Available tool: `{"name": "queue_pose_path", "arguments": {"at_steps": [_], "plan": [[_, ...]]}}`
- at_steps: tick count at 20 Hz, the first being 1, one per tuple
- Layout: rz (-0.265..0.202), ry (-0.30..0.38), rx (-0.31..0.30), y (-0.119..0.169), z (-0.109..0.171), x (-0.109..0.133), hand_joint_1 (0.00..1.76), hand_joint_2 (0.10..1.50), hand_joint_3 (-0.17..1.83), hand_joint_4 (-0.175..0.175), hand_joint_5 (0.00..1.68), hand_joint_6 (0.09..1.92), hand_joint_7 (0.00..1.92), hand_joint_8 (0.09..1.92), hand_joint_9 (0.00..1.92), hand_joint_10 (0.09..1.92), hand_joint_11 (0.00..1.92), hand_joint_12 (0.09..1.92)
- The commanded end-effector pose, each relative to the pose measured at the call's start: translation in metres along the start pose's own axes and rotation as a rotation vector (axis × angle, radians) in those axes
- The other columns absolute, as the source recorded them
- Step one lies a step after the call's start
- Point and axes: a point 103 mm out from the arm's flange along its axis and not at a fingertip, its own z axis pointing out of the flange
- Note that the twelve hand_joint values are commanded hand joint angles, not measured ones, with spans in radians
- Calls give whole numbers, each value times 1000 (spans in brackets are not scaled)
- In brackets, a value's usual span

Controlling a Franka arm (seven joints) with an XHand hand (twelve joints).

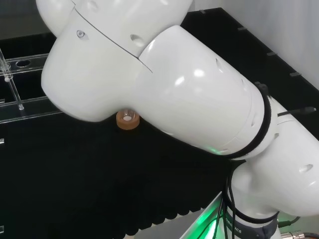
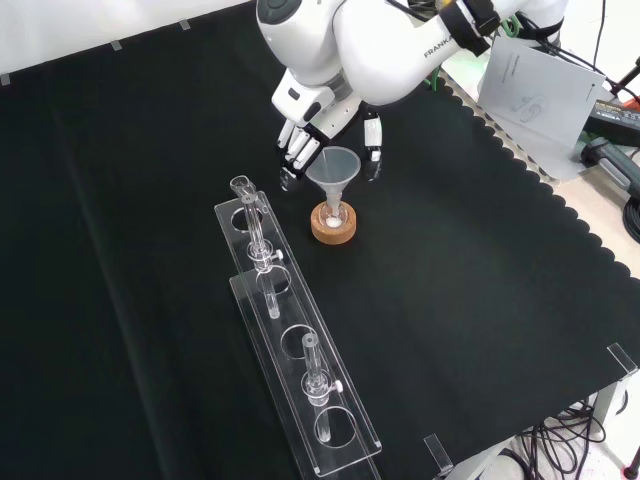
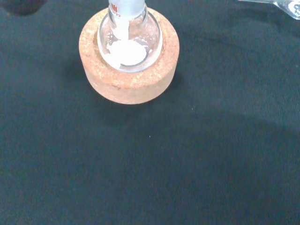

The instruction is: Remove the funnel from the round-bottom flask.

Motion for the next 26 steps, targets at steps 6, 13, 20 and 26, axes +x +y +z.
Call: {"name": "queue_pose_path", "arguments": {"at_steps": [6,13,20,26], "plan": [[18,-27,-79,-2,-8,1,707,832,348,-36,578,127,512,702,1010,527,561,1286],[12,-26,-126,-12,-20,0,737,826,430,-17,708,422,694,682,1129,471,596,1261],[3,-31,-186,-31,-48,2,744,824,442,-9,736,510,736,696,1158,475,612,1258],[26,-56,-207,-50,-77,4,746,819,454,-8,724,569,747,704,1161,475,618,1252]]}}
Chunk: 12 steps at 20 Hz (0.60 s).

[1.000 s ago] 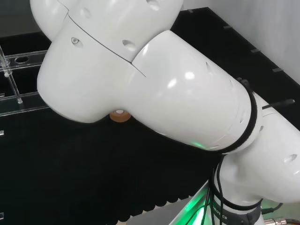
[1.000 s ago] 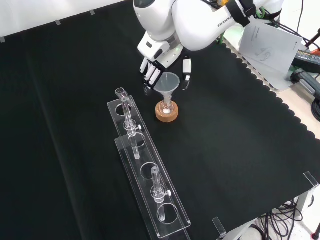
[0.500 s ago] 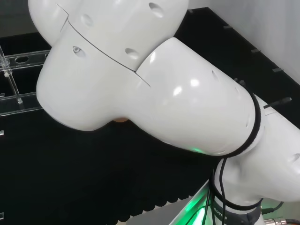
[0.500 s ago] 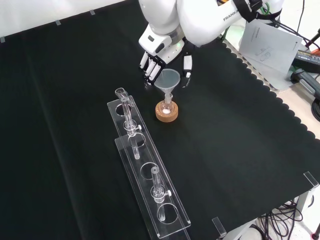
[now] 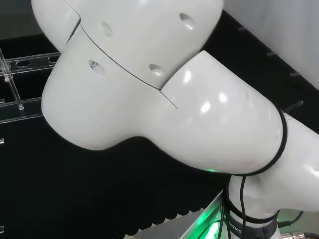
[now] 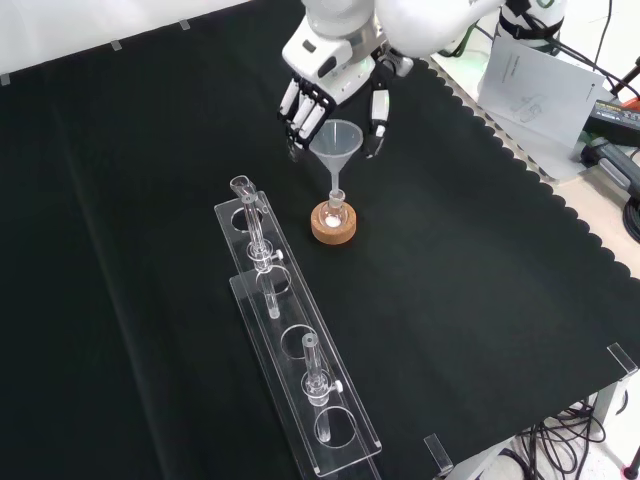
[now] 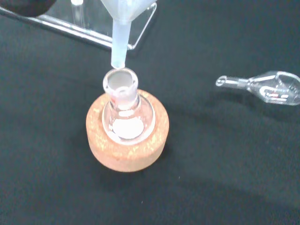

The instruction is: Remove the funnel from the round-bottom flask.

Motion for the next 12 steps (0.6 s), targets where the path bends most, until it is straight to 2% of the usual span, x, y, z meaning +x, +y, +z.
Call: {"name": "queue_pose_path", "arguments": {"at_steps": [1,12], "plan": [[22,-29,-22,-18,-34,-1,746,818,454,-8,723,572,748,705,1162,475,618,1252],[48,-30,-86,-26,-86,-12,745,814,459,-8,717,594,750,709,1162,478,617,1253]]}}
